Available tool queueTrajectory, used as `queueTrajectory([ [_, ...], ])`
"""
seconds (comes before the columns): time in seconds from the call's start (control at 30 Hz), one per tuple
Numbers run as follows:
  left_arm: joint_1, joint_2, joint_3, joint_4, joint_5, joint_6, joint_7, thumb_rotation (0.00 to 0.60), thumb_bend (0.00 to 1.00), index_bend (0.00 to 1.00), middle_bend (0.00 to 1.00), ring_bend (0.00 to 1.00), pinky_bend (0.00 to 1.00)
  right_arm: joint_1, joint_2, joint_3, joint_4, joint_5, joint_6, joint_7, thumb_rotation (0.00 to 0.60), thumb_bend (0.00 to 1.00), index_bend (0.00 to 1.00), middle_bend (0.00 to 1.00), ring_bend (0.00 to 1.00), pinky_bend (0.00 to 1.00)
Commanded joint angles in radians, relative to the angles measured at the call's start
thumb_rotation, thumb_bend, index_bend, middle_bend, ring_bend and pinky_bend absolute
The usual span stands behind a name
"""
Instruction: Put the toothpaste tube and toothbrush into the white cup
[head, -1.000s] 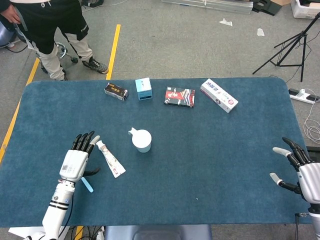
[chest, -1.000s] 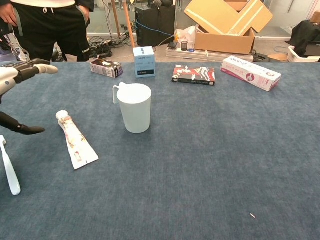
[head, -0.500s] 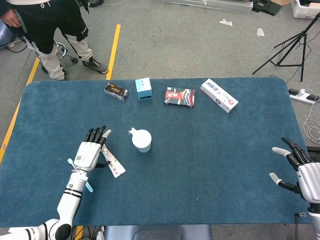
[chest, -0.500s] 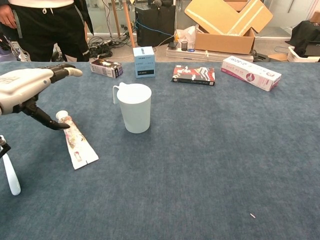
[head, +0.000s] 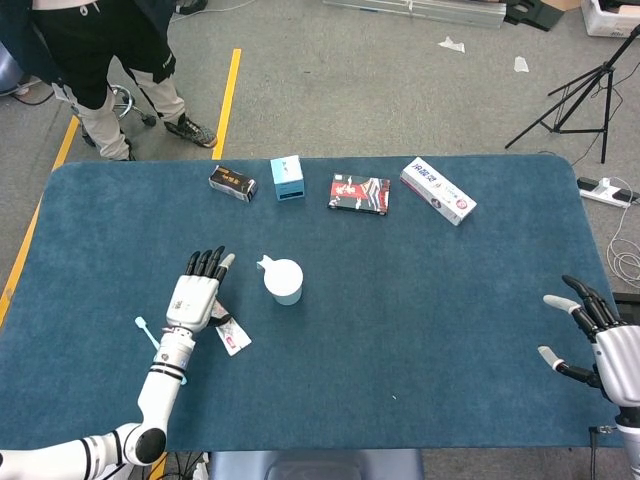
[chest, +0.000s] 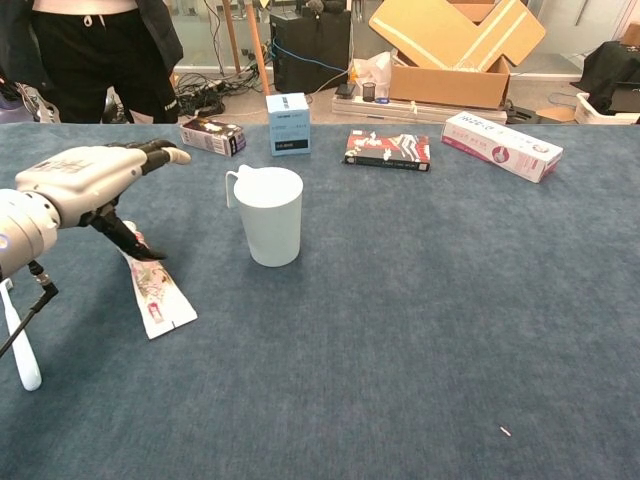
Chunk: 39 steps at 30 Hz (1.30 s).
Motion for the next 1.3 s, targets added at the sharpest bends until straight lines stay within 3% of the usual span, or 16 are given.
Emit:
queueTrajectory([
  [0.03, -0.012, -0.01, -0.001, 0.004, -0.016, -0.002, 0.012, 0.6, 0.0, 0.0, 0.0, 0.0, 0.0, 0.001, 0.0, 0.0, 0.0, -0.001, -0.001, -0.001, 0.6, 0.12, 0.3, 0.13, 0.16, 0.52],
  [0.73, -0.113, -0.12, 0.006, 0.117, -0.159, -0.008, 0.149, 0.6, 0.0, 0.0, 0.0, 0.0, 0.0, 0.002, 0.007, -0.003, 0.003, -0.002, -0.003, 0.017, 0.6, 0.12, 0.3, 0.13, 0.16, 0.51],
  [1.3, -0.106, -0.084, 0.056, 0.13, -0.167, 0.025, 0.191, 0.6, 0.0, 0.0, 0.0, 0.0, 0.0, 0.002, 0.005, -0.004, 0.002, -0.006, -0.002, 0.012, 0.6, 0.13, 0.3, 0.13, 0.16, 0.51],
])
